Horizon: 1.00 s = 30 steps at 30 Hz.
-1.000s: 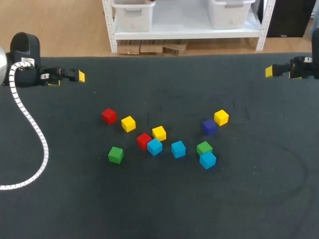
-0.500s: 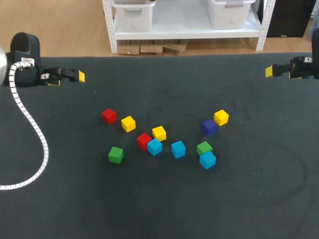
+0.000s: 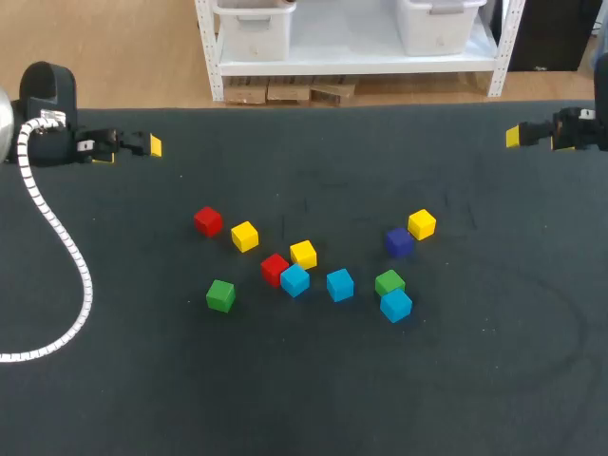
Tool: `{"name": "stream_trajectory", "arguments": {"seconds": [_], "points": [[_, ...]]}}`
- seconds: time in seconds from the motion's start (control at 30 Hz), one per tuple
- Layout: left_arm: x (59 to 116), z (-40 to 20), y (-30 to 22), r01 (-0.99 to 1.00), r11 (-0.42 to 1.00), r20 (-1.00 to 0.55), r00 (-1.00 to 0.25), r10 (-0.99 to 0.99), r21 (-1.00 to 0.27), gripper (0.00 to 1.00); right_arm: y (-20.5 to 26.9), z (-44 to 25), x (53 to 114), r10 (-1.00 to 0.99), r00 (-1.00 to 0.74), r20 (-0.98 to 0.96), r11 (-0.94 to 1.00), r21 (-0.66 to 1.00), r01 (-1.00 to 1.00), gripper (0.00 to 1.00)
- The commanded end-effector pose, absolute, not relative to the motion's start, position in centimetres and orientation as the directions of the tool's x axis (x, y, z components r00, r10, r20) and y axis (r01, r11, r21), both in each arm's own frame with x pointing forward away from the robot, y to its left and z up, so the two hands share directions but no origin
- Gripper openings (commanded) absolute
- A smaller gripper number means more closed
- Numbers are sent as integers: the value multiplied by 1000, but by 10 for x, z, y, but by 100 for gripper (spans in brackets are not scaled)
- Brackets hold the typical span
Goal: Place the blue cubes, place green cubes on the blue cubes, place the yellow cubes on the green cubes, then place the red cubes on the yellow cubes, and place purple cube on the red cubes.
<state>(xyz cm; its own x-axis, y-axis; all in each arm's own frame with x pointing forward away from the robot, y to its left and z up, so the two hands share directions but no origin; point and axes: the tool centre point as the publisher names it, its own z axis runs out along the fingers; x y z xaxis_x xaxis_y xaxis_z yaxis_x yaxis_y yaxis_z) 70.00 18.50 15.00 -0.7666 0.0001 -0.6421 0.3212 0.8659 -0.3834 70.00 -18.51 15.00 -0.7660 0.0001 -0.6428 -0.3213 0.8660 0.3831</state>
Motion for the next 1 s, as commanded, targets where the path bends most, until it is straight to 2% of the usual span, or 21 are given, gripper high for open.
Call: {"name": "stream_trajectory", "arguments": {"seconds": [0.03,0.27,0.5,0.73,1.0], "points": [[700,150,185,321,866,-642,-767,0,-383,100,-185,150,700,0,-766,-643,866,383,-321,100],[700,150,185,321,866,-642,-767,0,-383,100,-185,150,700,0,-766,-643,866,383,-321,100],[700,150,185,321,866,-642,-767,0,-383,100,-171,148,750,-187,-748,-637,819,320,-477,100],[700,150,185,321,866,-642,-767,0,-383,100,-151,157,767,-440,-637,-633,666,246,-704,100],[700,150,185,321,866,-642,-767,0,-383,100,-145,164,781,-628,-445,-638,419,205,-885,100]]}}
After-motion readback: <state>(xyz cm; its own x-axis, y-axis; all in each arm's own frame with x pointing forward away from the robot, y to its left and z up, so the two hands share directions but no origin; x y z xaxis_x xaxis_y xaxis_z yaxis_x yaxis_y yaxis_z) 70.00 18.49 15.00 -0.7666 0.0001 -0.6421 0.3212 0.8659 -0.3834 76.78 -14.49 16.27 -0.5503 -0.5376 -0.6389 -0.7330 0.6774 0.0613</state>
